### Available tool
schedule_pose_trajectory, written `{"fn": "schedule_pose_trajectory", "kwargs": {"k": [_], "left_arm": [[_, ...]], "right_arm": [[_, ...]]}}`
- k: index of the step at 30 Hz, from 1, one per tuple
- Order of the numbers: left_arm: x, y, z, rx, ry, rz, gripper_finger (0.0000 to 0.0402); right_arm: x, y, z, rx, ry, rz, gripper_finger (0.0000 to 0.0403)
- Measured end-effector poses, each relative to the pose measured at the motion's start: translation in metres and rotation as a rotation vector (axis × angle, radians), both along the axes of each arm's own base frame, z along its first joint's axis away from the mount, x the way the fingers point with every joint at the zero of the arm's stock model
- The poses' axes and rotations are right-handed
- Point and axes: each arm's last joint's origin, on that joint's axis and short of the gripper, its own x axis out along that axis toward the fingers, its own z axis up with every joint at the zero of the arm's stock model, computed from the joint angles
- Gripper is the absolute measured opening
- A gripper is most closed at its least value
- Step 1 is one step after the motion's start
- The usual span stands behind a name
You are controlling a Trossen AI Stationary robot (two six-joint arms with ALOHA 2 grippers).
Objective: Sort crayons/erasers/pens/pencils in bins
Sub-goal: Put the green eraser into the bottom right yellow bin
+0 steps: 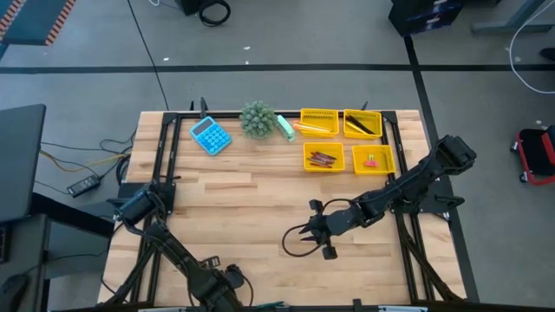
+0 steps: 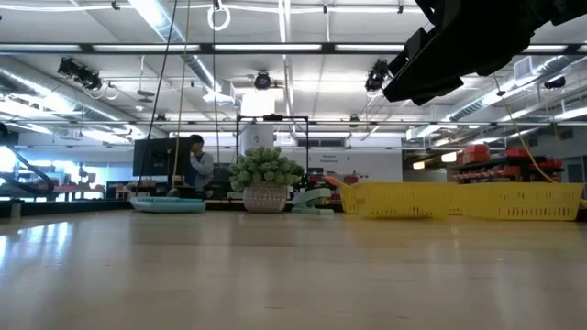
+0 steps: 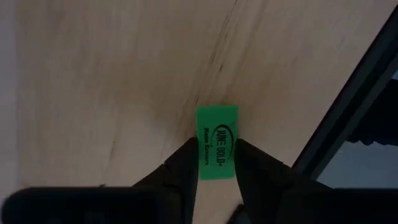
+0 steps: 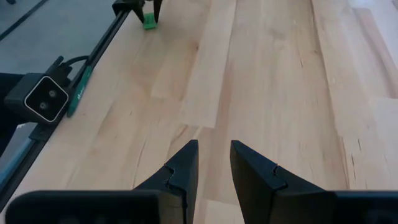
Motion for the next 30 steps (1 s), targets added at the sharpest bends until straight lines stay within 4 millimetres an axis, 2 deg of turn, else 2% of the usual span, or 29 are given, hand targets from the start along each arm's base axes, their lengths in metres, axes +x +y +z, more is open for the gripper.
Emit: {"fn": "schedule_pose_trajectory", "kwargs": {"k": [6,18,25,30], "left_arm": [[0.006,0.004,0.002,-0.010,0.009,0.009,0.0081],[0.012,0.009,0.002,-0.005,-0.005,0.013,0.0094],[0.029,0.021,0.010,0.001,-0.050,0.013,0.0086],[0.045,0.034,0.026,0.073,-0.099,-0.016,0.0088]], "right_arm": [[0.000,0.000,0.000,-0.002,0.004,-0.007,0.0099],[-0.001,0.001,0.000,0.006,0.003,-0.031,0.0099],[-0.002,0.002,-0.001,0.052,0.022,-0.067,0.0099],[-0.004,0.001,-0.004,0.059,0.061,-0.089,0.0099]]}}
